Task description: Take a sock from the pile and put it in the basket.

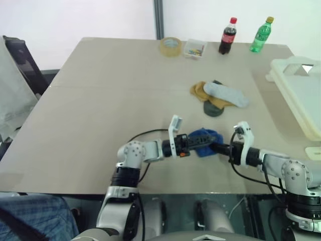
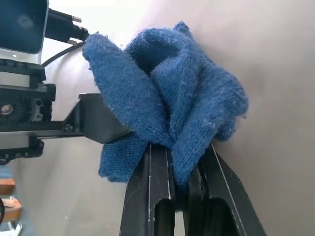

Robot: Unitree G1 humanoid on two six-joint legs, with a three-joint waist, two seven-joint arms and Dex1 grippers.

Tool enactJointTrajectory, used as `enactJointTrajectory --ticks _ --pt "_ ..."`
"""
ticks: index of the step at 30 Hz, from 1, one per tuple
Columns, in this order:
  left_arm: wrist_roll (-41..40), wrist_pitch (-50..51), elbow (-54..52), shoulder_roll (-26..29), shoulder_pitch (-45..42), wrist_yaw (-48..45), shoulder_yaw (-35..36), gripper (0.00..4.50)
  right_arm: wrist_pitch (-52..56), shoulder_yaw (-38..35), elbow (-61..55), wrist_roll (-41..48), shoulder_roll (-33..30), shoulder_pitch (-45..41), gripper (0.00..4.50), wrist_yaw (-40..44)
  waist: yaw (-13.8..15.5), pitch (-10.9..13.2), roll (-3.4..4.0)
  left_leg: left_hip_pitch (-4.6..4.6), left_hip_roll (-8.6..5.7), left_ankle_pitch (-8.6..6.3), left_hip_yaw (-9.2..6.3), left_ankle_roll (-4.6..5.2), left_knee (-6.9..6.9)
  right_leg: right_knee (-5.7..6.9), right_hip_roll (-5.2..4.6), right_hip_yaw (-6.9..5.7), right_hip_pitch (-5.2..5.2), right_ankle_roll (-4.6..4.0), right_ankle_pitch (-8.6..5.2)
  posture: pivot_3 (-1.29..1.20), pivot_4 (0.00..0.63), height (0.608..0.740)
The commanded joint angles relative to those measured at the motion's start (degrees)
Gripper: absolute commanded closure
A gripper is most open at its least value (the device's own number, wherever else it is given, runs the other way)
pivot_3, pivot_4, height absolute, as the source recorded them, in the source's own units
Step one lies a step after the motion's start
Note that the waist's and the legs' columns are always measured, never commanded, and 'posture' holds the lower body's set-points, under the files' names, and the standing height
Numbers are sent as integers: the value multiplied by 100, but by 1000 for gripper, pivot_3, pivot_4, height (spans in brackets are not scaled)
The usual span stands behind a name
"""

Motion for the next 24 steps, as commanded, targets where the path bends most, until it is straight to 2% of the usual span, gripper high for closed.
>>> enactJointTrajectory --ticks 1,4,7,10,15,18,24 --pt "28 -116 -290 76 66 -46 -44 0 80 -105 -8 177 86 -23 4472 -130 -26 0 0 0 0 0 -1 0 0 0 0 0 0 0 0 0 150 740" --pt "688 -975 -900 504 262 -385 -659 0 -30 -224 35 112 34 -28 4472 -238 -51 0 1 0 0 0 0 0 0 1 0 0 0 0 0 0 150 740" --pt "1761 -2570 -1568 1034 593 -830 -1453 0 -120 -540 123 154 -78 -63 4472 -303 -64 -3 8 0 0 0 1 -1 -2 1 -1 2 -1 -3 0 0 150 740" --pt "2532 -4057 -1814 1210 836 -973 -1700 0 -322 -648 40 53 -437 -28 4472 -227 -15 0 21 -2 -4 0 6 0 -1 -1 -9 4 -1 -21 -10 0 150 740" --pt "3344 -5774 -1649 1096 889 -884 -1790 0 -540 -639 -232 -50 -1335 263 4472 100 92 4 31 -6 -10 -1 8 2 0 -7 -19 5 -2 -25 -12 0 150 740" --pt "3586 -6385 -1487 946 853 -863 -1795 0 -398 -897 -357 216 -1711 294 4472 278 77 4 31 -8 -11 -3 8 5 0 -9 -18 5 -2 -18 -9 0 150 740" --pt "3722 -6978 -1237 560 730 -833 -1840 0 -190 -1725 -123 438 -2625 -107 4472 361 65 5 33 -6 -10 -3 8 6 4 -6 -13 6 -1 -1 0 0 150 740"
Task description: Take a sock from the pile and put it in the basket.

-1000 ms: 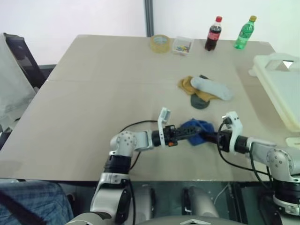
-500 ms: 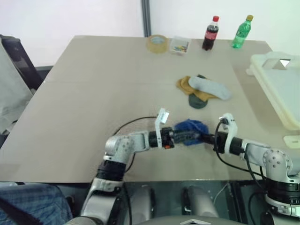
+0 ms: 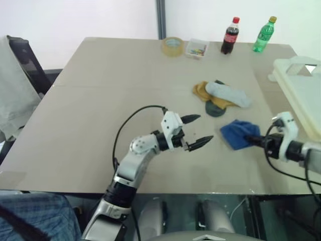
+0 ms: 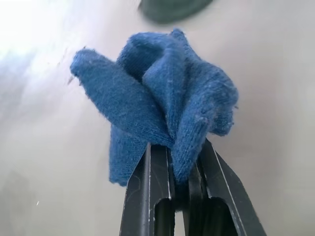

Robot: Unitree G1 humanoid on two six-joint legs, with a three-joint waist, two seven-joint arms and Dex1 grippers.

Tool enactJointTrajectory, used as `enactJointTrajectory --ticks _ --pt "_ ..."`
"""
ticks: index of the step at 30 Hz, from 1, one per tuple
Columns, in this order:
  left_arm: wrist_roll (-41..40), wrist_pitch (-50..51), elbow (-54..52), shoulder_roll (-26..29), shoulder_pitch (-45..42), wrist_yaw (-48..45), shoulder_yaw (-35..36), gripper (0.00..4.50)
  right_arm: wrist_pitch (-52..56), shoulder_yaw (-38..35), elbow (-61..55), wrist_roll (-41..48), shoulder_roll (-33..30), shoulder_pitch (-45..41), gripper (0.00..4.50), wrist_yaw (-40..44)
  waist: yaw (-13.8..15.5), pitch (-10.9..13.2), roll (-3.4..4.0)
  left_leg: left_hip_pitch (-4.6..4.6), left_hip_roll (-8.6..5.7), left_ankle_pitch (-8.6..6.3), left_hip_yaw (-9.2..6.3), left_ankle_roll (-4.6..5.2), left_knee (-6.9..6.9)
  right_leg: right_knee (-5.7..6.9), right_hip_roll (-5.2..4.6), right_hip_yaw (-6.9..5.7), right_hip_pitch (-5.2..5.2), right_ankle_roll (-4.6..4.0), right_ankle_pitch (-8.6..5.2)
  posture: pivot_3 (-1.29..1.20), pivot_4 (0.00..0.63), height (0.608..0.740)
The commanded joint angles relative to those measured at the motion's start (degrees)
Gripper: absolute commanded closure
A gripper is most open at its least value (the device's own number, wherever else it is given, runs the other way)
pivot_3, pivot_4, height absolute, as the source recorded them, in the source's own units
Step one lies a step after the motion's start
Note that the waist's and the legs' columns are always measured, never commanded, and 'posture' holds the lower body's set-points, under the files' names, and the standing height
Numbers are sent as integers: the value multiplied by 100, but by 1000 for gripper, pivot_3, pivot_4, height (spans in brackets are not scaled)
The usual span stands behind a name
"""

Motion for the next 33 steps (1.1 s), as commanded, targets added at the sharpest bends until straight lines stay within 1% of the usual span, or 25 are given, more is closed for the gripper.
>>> enactJointTrajectory --ticks 1,3,5,8,12,17,22,23,24,25,26,28,29,30,31,32,33 --pt "179 -488 67 -135 -137 -36 -141 0 102 -610 42 186 -529 -292 4472 124 2 0 0 0 1 0 -1 0 0 0 2 -1 0 0 0 0 150 740" --pt "226 -627 185 -257 -227 -9 -172 0 171 -705 196 218 -834 -359 4472 249 6 0 0 0 3 0 -3 0 0 0 5 -2 1 0 0 0 150 740" --pt "211 -697 366 -462 -371 27 -198 0 131 -810 649 107 -1221 -504 4472 365 21 0 -1 -2 3 0 -4 0 0 -1 6 -3 1 2 1 0 150 740" --pt "300 -862 579 -648 -536 59 -246 0 -177 -777 1397 -167 -1675 -664 4472 546 19 1 -1 -4 -3 -1 0 3 4 -3 2 1 2 2 1 0 150 740" --pt "228 -891 692 -949 -724 176 -233 0 -675 -717 2938 -396 -2036 -1350 4472 929 -8 1 1 -2 -3 -3 5 6 6 -3 4 8 1 4 2 0 150 740" --pt "222 -878 714 -1115 -740 186 -257 0 -1634 -348 4977 -1107 -2208 -2330 4472 993 -9 -1 4 4 2 -3 9 6 4 -2 11 10 1 4 2 0 150 740" --pt "230 -903 709 -1203 -762 250 -262 0 -2447 -394 6929 -1583 -2050 -3413 4472 398 -6 -1 22 3 2 -3 21 5 4 -2 12 20 -2 4 2 0 150 740" --pt "224 -908 714 -1225 -766 262 -260 0 -2610 -384 7238 -1671 -2023 -3550 3888 322 -6 -1 23 2 0 -3 25 5 3 -3 11 24 -4 4 2 0 150 740" --pt "203 -904 713 -1249 -763 278 -249 0 -2757 -350 7470 -1759 -1999 -3641 3712 274 -3 -1 23 3 0 -3 32 5 3 -3 11 25 -4 4 2 0 150 740" --pt "180 -900 717 -1278 -755 301 -230 0 -2939 -270 7648 -1885 -1976 -3679 3373 255 1 -2 23 2 0 -3 36 5 3 -3 11 24 -4 4 2 0 150 740" --pt "168 -893 722 -1303 -748 324 -217 0 -3087 -192 7763 -1996 -1962 -3686 2897 268 6 -2 23 1 1 -3 44 5 3 -3 11 23 -4 4 2 0 150 740" --pt "175 -896 726 -1319 -739 339 -208 0 -3294 -94 7913 -2153 -1955 -3708 2102 316 2 -2 25 0 1 -3 51 5 3 -4 11 22 -4 4 2 0 150 740" --pt "174 -893 714 -1316 -730 351 -199 0 -3382 -84 7960 -2200 -1956 -3719 1522 290 -1 -2 32 0 1 -3 56 5 3 -5 11 26 -4 5 3 0 150 740" --pt "174 -892 708 -1318 -722 363 -194 0 -3455 -87 8005 -2237 -1961 -3726 1240 274 -3 -2 38 1 1 -3 59 5 3 -5 11 29 -4 5 3 0 150 740" --pt "173 -892 705 -1320 -718 373 -192 0 -3508 -88 8044 -2266 -1965 -3736 813 268 -4 -2 44 2 1 -3 63 5 3 -5 11 32 -4 5 3 0 150 740" --pt "171 -891 698 -1315 -712 377 -193 0 -3614 -55 8033 -2331 -1976 -3700 619 279 -5 -3 45 4 1 -3 66 5 3 -5 11 34 -4 6 3 0 150 740" --pt "170 -890 690 -1305 -706 375 -197 0 -3738 16 7970 -2437 -1995 -3633 17 300 -7 -3 46 4 1 -3 65 5 3 -4 11 34 -4 6 3 0 150 740"
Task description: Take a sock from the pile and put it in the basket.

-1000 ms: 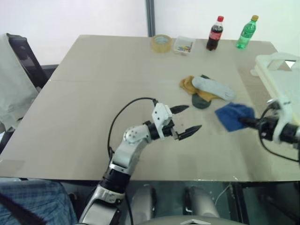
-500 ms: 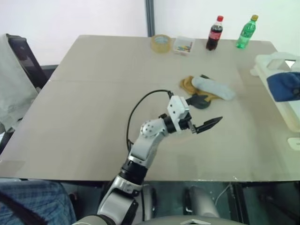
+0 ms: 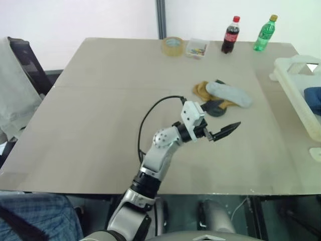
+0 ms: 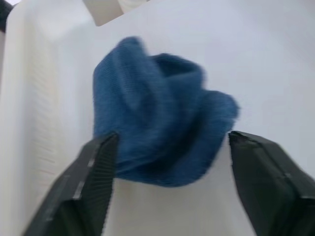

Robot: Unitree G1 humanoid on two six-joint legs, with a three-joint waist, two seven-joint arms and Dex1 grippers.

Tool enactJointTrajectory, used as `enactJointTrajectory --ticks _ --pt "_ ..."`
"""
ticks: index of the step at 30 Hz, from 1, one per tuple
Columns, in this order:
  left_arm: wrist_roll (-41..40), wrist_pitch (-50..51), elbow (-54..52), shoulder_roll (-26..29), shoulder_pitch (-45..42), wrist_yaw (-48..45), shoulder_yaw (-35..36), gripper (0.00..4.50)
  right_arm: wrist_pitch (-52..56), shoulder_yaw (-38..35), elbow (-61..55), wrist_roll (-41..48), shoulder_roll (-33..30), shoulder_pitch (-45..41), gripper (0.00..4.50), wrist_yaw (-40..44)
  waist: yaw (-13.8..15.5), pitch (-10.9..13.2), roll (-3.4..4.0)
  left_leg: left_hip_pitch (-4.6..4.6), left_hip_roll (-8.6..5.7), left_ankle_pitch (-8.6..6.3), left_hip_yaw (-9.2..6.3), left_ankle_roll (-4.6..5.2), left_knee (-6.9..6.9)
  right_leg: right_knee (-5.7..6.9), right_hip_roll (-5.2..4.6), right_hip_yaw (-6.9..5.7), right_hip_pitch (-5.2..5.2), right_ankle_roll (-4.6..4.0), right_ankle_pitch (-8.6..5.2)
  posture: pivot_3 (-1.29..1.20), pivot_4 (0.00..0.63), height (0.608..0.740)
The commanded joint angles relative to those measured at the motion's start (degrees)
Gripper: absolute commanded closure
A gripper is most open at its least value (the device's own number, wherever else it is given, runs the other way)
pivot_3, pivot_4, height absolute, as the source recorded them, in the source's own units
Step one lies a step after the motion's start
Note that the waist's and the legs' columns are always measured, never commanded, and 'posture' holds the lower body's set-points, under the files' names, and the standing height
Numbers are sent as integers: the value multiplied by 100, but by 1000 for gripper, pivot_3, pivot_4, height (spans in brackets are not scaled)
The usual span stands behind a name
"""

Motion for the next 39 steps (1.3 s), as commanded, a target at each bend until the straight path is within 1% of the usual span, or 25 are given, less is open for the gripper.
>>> enactJointTrajectory --ticks 1,4,6,9,11,14,16,18,20,22,24,26,28,30,34,39 --pt "-72 -72 -150 -50 4 -1 2 0 -499 107 -290 -255 -174 61 17 108 -2 -1 2 2 1 0 0 0 0 1 0 0 0 0 0 0 150 740" --pt "-78 -71 -169 0 25 -61 -14 0 -684 197 -888 -316 -256 343 17 488 -3 -2 4 2 1 0 0 0 1 2 1 0 0 0 0 0 150 740" --pt "-73 -56 -167 31 25 -87 -24 0 -505 128 -1356 -218 -287 563 17 683 -1 -5 16 1 1 0 0 0 1 2 1 1 0 2 1 0 150 740" --pt "-40 41 -217 229 70 -204 -35 0 44 -285 -2903 304 -248 1298 17 1124 8 -4 16 2 1 0 1 0 1 2 1 1 0 6 3 0 150 740" --pt "23 31 -185 444 80 -300 3 0 144 -666 -4032 688 -51 1803 17 1293 3 -7 22 2 7 0 -10 -1 0 4 4 -6 0 6 3 0 150 740" --pt "128 -54 -9 834 29 -351 153 0 107 -975 -5515 1144 404 2547 17 1420 -9 -8 23 5 11 1 -37 -1 1 8 10 -5 1 7 3 0 150 740" --pt "107 25 77 1255 31 -467 364 0 326 -929 -6568 1634 916 3152 17 1497 -7 -7 14 7 10 1 -49 -2 5 8 10 -15 7 8 3 0 150 740" --pt "17 176 -11 1549 140 -554 474 0 589 -855 -7290 2035 1400 3555 17 1293 -17 -7 13 8 18 1 -61 -2 8 10 18 -24 13 8 3 0 150 740" --pt "-50 291 -366 1858 538 -649 541 0 150 -712 -7940 2016 2061 4084 17 1136 -8 -8 19 8 19 1 -64 -2 10 14 17 -27 13 7 3 0 150 740" --pt "-42 360 -649 2069 844 -644 595 0 -133 -632 -8346 1962 2440 4533 17 1134 14 -7 26 5 16 1 -63 -3 10 12 10 -26 13 7 2 0 150 740" --pt "-149 699 -947 2197 1109 -498 700 0 -262 -546 -8555 1955 2533 5014 17 1393 47 -4 27 -3 8 1 -60 -2 10 10 -3 -26 8 8 2 0 150 740" --pt "-178 1048 -1549 2405 1741 -234 888 0 -605 -494 -8519 1859 2592 5557 17 1812 24 -3 20 -5 6 -1 -61 1 19 6 -9 -27 16 10 1 0 150 740" --pt "-279 1398 -2120 2512 2295 50 1085 0 -1022 -477 -8323 1686 2518 5961 17 2246 -3 -3 21 7 12 -4 -61 6 21 3 -9 -26 29 10 -1 0 150 740" --pt "-386 1663 -2566 2578 2671 237 1236 0 -1293 -519 -8133 1628 2388 6223 17 2646 -12 -3 20 13 13 -5 -59 6 21 6 -9 -25 29 6 -6 0 150 740" --pt "-208 1794 -3082 2849 3233 492 1473 0 -1786 -542 -7719 1524 2205 6450 17 3183 -8 -3 20 29 19 -3 -59 3 24 15 -4 -25 33 4 -26 0 150 740" --pt "-205 1939 -3412 2970 3639 821 1784 0 -2205 -442 -7243 1410 2133 6489 17 3516 0 -3 20 52 23 -2 -57 1 24 17 -1 -16 47 1 -25 0 150 740"
